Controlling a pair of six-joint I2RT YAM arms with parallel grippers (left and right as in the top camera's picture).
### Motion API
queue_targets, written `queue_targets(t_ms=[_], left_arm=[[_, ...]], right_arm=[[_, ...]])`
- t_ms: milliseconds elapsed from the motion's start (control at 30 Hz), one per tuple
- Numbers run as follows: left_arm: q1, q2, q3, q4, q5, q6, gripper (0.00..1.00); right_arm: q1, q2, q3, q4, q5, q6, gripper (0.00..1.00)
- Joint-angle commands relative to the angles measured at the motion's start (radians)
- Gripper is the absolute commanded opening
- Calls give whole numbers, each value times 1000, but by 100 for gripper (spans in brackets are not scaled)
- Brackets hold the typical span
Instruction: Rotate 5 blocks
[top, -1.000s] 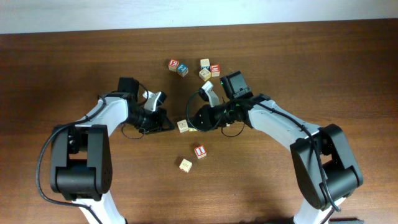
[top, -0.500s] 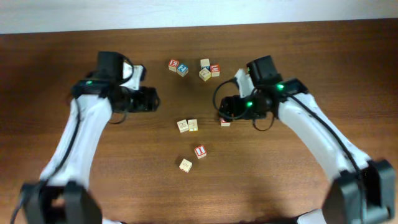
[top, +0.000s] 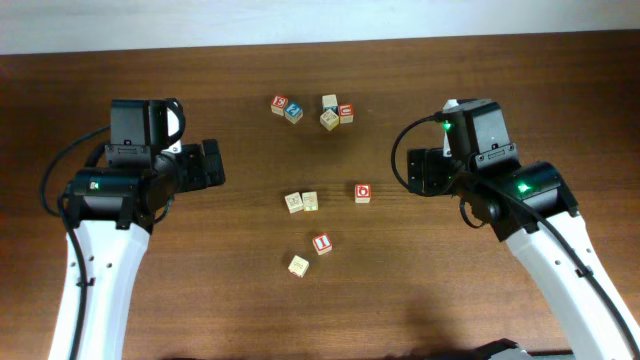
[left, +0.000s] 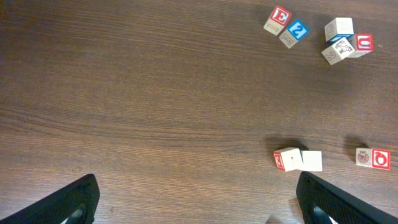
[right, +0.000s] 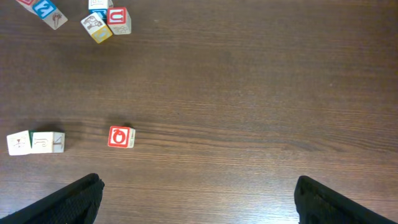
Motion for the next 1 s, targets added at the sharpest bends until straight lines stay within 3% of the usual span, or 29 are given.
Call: queue_targets(t_ms=[0, 133, 233, 400, 533, 600, 733, 967], left_arm=[[0, -8, 10, -2, -14, -13, 99], [0, -8, 10, -2, -14, -13, 99], [0, -8, 10, -2, -14, -13, 99], [0, -8, 10, -2, -14, -13, 99], [0, -8, 10, -2, -14, -13, 99], [0, -8, 10, -2, -14, -13, 99], [0, -8, 10, -2, -14, -13, 99], [0, -8, 10, -2, -14, -13, 99]], right_arm=[[-3, -11, 16, 0, 30, 14, 98], [-3, 6, 16, -3, 42, 5, 98], [-5, 8, 16, -27, 259, -67, 98], [-5, 5, 16, -13, 265, -66, 98], [-83, -115, -50, 121, 140, -108, 98], [-175, -277, -228, 312, -21, -194, 98], [-208, -597, -636, 677, -55, -265, 98], [-206, -1098, -1149, 884, -99, -264, 98]])
